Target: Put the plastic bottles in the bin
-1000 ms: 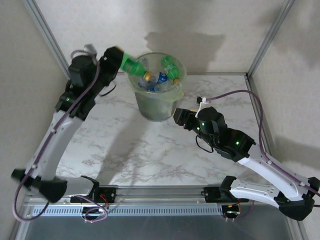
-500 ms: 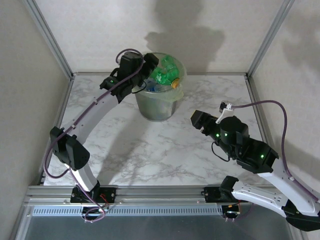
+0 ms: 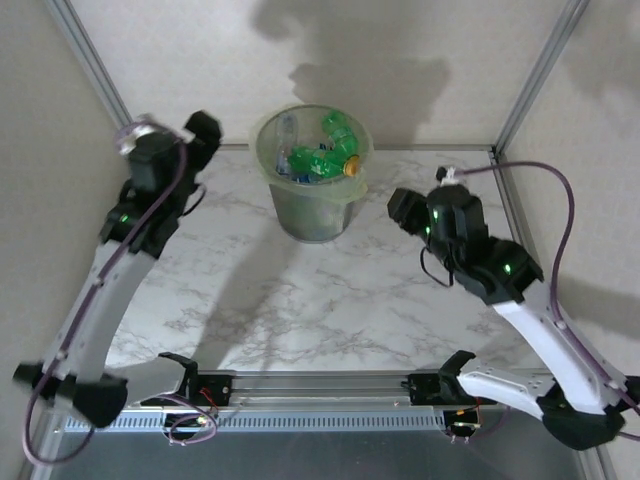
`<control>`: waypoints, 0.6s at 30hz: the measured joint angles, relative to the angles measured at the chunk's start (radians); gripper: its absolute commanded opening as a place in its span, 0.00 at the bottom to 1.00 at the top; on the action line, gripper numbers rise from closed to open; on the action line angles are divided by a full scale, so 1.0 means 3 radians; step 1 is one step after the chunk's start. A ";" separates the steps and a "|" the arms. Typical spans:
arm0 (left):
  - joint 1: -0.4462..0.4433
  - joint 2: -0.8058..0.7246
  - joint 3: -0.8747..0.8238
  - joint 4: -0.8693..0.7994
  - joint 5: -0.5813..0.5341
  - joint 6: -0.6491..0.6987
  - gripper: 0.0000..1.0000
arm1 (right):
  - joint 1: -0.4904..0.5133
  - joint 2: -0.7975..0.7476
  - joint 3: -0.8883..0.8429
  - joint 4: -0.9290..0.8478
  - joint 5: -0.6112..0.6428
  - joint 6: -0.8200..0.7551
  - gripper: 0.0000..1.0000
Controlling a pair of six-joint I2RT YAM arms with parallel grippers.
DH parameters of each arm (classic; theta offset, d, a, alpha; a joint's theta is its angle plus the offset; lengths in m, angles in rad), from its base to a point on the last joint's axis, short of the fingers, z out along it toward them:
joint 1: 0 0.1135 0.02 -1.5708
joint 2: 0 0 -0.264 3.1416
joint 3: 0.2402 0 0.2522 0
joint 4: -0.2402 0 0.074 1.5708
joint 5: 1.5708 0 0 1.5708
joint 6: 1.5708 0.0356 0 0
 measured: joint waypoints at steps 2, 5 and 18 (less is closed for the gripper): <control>0.0153 -0.0247 -0.0247 -0.0022 -0.0006 0.0099 1.00 | -0.0131 0.0276 0.0128 0.0103 -0.0303 -0.0100 0.28; 0.0322 -0.0511 -0.0670 -0.0056 0.0057 0.0196 1.00 | -0.0161 0.0699 0.0312 0.0253 -0.0730 -0.0234 0.26; 0.0512 -0.0783 -0.1584 -0.0192 0.0443 0.0229 0.99 | -0.0277 0.1759 0.1049 0.0422 -0.1434 -0.0456 0.26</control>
